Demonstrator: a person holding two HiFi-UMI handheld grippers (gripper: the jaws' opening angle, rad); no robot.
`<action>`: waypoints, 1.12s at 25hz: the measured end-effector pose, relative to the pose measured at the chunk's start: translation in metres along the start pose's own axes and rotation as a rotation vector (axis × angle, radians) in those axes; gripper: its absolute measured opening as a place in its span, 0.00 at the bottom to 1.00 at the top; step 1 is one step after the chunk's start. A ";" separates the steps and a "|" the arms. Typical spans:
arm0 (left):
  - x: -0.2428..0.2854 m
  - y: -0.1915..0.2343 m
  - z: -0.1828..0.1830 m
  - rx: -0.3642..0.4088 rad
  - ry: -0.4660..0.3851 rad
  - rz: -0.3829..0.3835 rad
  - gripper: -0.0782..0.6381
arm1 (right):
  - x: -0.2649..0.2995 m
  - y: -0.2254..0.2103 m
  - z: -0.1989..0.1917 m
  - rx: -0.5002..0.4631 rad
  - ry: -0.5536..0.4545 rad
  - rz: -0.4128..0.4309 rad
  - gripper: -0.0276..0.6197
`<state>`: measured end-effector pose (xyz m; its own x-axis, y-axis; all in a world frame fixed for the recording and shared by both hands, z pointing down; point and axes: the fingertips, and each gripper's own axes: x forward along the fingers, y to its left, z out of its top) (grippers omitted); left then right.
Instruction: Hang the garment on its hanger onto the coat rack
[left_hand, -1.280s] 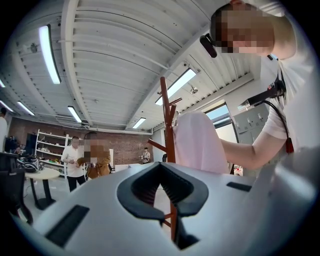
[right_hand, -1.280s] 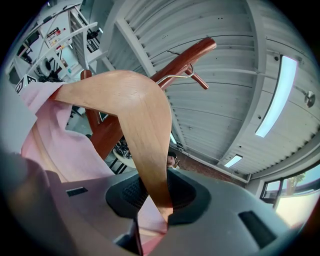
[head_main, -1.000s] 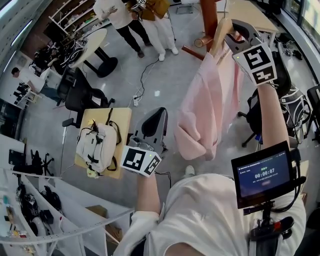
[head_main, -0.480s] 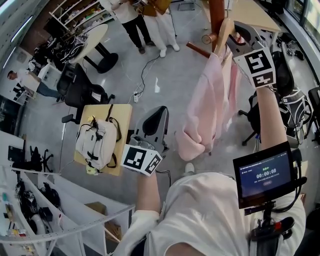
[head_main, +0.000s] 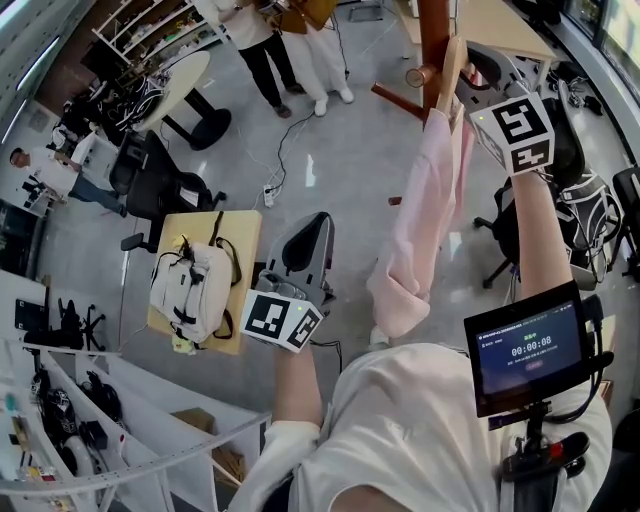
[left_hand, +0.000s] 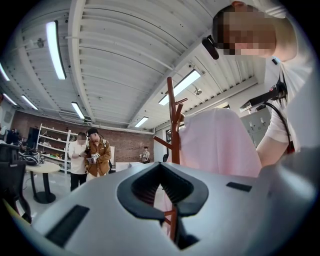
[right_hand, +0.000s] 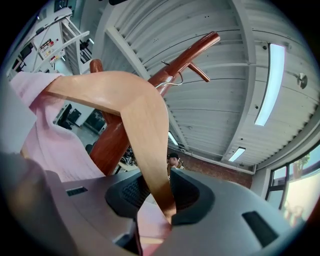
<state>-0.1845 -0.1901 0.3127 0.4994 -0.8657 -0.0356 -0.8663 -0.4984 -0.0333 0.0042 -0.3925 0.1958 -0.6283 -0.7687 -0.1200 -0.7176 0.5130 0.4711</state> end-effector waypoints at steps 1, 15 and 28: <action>0.001 0.000 -0.001 -0.001 0.002 -0.003 0.12 | -0.001 -0.001 0.000 0.000 0.000 0.001 0.19; 0.015 -0.001 -0.007 -0.020 0.002 -0.047 0.12 | -0.026 -0.005 0.002 -0.059 0.043 0.060 0.31; 0.048 -0.021 -0.009 -0.034 -0.001 -0.175 0.12 | -0.127 0.010 -0.014 0.013 0.053 -0.085 0.31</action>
<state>-0.1426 -0.2215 0.3203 0.6427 -0.7654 -0.0329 -0.7659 -0.6429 -0.0049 0.0809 -0.2957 0.2279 -0.5484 -0.8286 -0.1121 -0.7715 0.4497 0.4501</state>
